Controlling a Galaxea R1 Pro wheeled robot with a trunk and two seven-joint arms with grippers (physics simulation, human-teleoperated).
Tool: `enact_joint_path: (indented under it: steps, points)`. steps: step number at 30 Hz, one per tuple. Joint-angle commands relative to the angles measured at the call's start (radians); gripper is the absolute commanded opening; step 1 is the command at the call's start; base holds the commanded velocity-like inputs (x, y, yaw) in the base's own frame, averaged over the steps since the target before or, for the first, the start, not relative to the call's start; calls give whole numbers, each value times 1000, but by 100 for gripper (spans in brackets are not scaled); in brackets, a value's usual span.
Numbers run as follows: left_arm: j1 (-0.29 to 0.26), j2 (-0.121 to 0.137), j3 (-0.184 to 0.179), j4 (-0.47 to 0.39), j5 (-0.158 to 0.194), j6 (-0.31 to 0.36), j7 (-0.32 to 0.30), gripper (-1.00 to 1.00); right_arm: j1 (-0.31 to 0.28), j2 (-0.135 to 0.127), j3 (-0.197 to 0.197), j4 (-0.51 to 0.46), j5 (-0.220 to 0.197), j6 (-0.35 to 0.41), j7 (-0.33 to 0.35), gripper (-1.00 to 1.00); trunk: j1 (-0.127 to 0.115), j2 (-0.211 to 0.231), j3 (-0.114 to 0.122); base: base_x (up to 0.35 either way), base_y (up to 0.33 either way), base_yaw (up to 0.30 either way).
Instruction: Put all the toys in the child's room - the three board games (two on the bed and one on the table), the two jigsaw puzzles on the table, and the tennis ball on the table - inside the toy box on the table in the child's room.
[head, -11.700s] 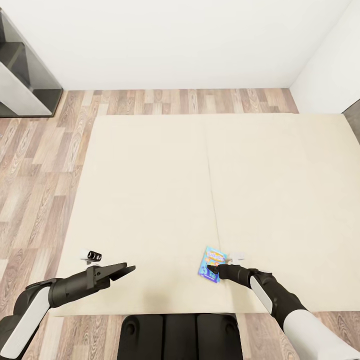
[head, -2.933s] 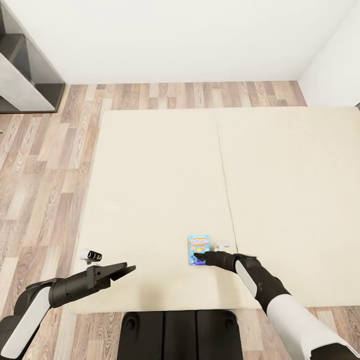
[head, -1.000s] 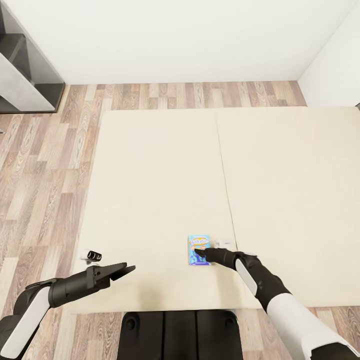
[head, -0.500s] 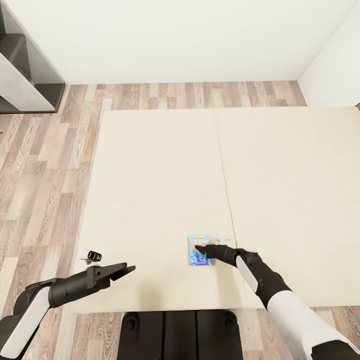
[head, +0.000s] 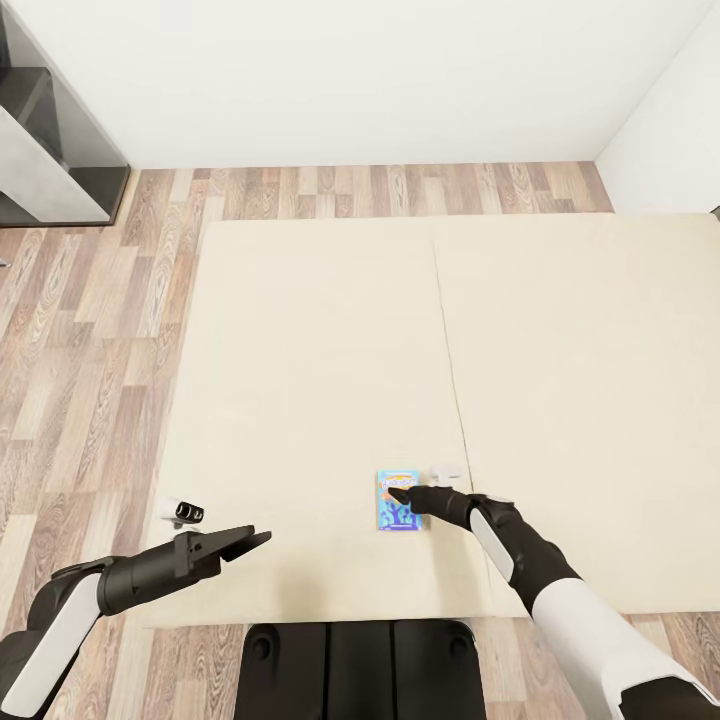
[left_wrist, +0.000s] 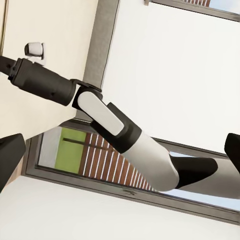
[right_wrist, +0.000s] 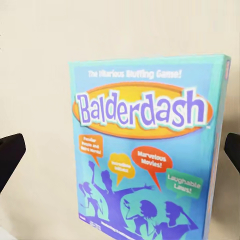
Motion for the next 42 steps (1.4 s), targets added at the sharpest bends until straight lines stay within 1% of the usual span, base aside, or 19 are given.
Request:
enact_joint_path:
  steps: [1,42]
  points:
    - [0,0,0,0,1,5,-1,100,0,-1,3,-1,-8,5,-1,100,1,-1,-1,0,0,0]
    - [0,-1,0,0,1,5,-2,100,0,0,3,8,-9,6,0,100,1,-1,-1,0,9,0]
